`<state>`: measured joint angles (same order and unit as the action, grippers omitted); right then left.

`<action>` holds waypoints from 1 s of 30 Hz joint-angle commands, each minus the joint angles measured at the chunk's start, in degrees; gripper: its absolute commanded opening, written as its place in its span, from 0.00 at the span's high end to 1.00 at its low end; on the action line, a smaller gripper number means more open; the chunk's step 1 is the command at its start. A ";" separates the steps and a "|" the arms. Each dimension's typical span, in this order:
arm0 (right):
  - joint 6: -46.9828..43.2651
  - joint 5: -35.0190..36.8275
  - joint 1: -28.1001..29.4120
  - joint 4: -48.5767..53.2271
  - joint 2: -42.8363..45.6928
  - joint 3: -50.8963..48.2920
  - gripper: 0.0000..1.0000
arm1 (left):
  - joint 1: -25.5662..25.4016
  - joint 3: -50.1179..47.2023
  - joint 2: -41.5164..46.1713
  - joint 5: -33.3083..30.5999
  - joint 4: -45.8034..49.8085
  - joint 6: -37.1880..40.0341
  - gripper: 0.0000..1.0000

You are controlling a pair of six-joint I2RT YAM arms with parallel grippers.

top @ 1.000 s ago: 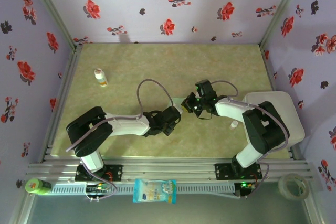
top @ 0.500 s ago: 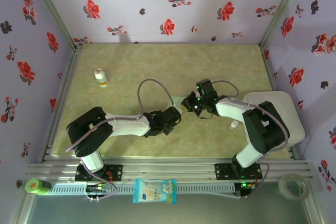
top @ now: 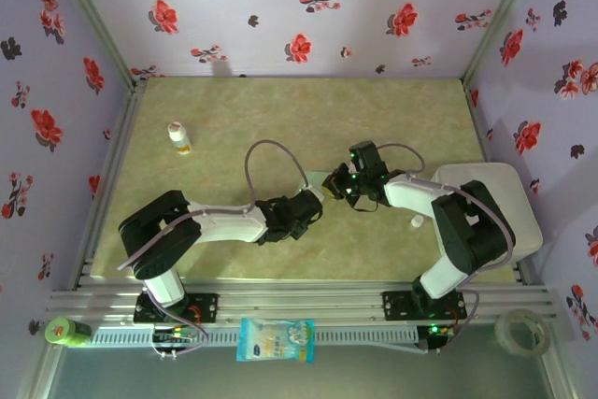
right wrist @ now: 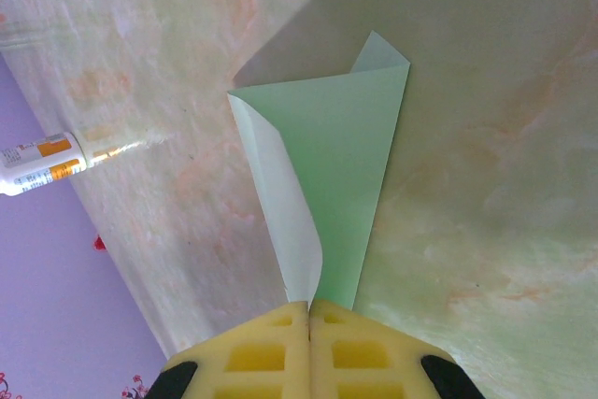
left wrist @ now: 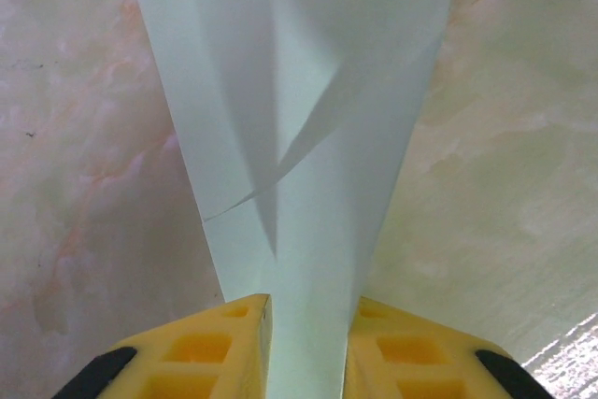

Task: Fold a paper plane with a square sheet of paper (pick it up from the middle)
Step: Fold the wing for the fifth time at the center of the table.

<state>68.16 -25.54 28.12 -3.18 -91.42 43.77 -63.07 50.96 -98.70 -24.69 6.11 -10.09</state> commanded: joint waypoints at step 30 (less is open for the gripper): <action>-8.43 11.17 -4.31 13.28 12.67 -1.73 0.59 | 4.18 1.23 3.00 17.55 0.97 -4.66 1.00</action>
<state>62.83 -19.40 24.97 4.97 -82.11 43.38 -60.23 50.96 -96.88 -14.44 6.33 -12.21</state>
